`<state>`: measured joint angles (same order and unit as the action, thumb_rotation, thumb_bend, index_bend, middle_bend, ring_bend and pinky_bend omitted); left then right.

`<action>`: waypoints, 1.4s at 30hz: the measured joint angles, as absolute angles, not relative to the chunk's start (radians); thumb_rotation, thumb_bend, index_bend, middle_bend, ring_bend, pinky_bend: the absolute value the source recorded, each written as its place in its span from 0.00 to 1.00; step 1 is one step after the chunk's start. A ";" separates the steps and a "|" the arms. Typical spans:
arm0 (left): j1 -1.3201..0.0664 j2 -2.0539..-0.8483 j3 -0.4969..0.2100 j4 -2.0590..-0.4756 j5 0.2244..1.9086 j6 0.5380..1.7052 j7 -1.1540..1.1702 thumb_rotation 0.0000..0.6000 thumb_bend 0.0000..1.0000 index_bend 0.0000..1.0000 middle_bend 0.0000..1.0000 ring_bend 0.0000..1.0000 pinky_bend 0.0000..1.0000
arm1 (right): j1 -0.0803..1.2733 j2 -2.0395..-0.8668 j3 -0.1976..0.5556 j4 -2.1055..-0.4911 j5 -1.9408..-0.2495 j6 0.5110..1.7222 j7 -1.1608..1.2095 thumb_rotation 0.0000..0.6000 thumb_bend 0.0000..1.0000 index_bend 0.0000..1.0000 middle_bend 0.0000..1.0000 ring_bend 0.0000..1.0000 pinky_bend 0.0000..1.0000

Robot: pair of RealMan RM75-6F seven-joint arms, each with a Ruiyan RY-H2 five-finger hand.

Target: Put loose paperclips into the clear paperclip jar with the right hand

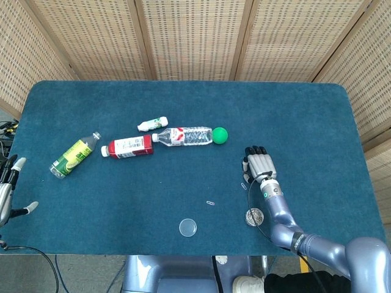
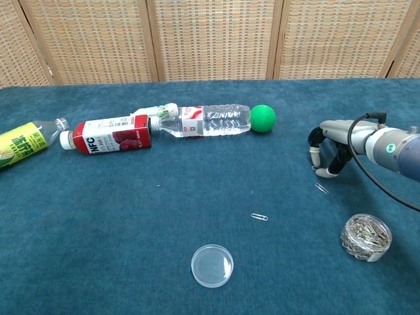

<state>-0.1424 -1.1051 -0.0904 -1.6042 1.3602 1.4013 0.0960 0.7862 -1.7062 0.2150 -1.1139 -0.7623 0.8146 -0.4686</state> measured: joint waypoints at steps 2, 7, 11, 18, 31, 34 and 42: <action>-0.143 -1.105 -0.090 -1.604 1.360 1.401 0.096 1.00 0.00 0.00 0.00 0.00 0.00 | 0.787 -1.707 0.213 -1.112 -0.759 0.811 -0.471 1.00 0.35 0.53 0.10 0.00 0.00; -0.143 -1.106 -0.090 -1.604 1.359 1.400 0.096 1.00 0.00 0.00 0.00 0.00 0.00 | 0.789 -1.708 0.210 -1.109 -0.751 0.807 -0.479 1.00 0.42 0.53 0.10 0.00 0.00; -0.143 -1.105 -0.091 -1.603 1.358 1.400 0.094 1.00 0.00 0.00 0.00 0.00 0.00 | 0.792 -1.709 0.209 -1.106 -0.747 0.807 -0.486 1.00 0.51 0.57 0.10 0.00 0.00; -0.143 -1.104 -0.089 -1.604 1.361 1.401 0.092 1.00 0.00 0.00 0.00 0.00 0.00 | 0.795 -1.711 0.202 -1.104 -0.742 0.807 -0.500 1.00 0.53 0.63 0.10 0.00 0.00; -0.142 -1.101 -0.088 -1.607 1.364 1.403 0.089 1.00 0.00 0.00 0.00 0.00 0.00 | 0.782 -1.690 0.205 -1.131 -0.811 0.854 -0.464 1.00 0.53 0.64 0.10 0.00 0.00; -0.142 -1.101 -0.088 -1.607 1.364 1.404 0.088 1.00 0.00 0.00 0.00 0.00 0.00 | 0.773 -1.659 0.203 -1.170 -0.838 0.866 -0.452 1.00 0.53 0.64 0.10 0.00 0.00; -0.141 -1.101 -0.083 -1.611 1.377 1.406 0.090 1.00 0.00 0.00 0.00 0.00 0.00 | 0.732 -1.510 0.155 -1.369 -1.011 0.901 -0.404 1.00 0.53 0.64 0.10 0.00 0.00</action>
